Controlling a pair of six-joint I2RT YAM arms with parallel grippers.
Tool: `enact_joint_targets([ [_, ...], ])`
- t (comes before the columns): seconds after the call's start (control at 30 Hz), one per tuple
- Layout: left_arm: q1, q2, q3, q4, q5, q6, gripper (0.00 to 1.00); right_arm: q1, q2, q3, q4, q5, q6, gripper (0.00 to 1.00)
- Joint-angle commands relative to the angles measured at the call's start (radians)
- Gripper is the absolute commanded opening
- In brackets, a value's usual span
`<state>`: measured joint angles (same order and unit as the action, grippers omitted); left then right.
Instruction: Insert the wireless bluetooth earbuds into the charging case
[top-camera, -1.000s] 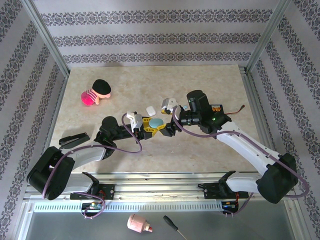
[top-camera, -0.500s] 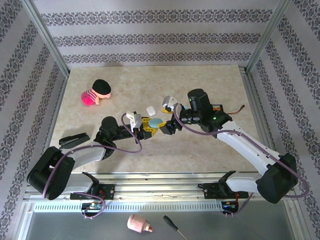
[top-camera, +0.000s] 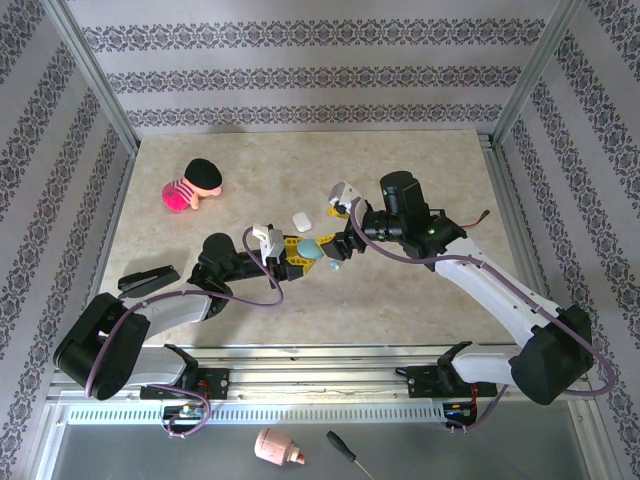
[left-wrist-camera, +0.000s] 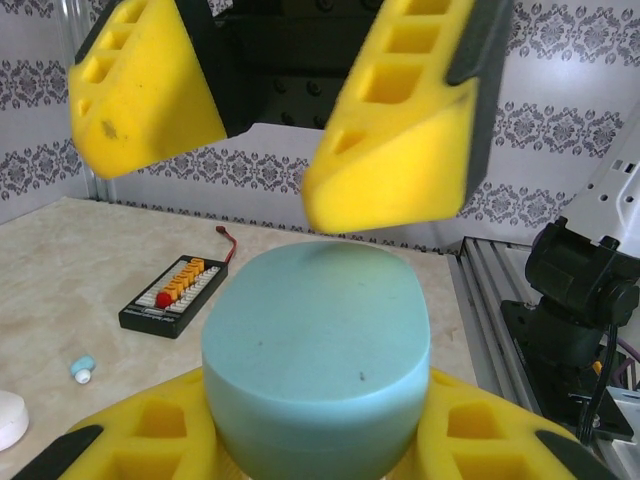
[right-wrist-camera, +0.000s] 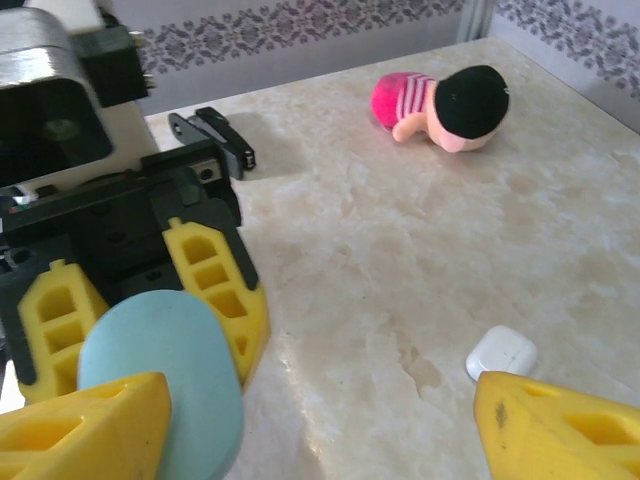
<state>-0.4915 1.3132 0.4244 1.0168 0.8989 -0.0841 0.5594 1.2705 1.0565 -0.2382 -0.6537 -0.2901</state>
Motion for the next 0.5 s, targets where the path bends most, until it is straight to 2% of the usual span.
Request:
enact_joint_targets([
  [0.0,-0.001,-0.013,-0.006,0.028,0.028,-0.002,0.32,0.025,-0.013,0.004,-0.007,-0.086,-0.055,0.8],
  [0.1,-0.002,-0.008,-0.006,0.032,0.028,-0.003,0.32,0.043,-0.006,0.004,-0.019,-0.106,-0.068,0.79],
  [0.47,-0.002,-0.021,-0.001,0.019,0.02,-0.011,0.32,0.048,0.035,0.007,-0.038,-0.04,-0.099,0.8],
])
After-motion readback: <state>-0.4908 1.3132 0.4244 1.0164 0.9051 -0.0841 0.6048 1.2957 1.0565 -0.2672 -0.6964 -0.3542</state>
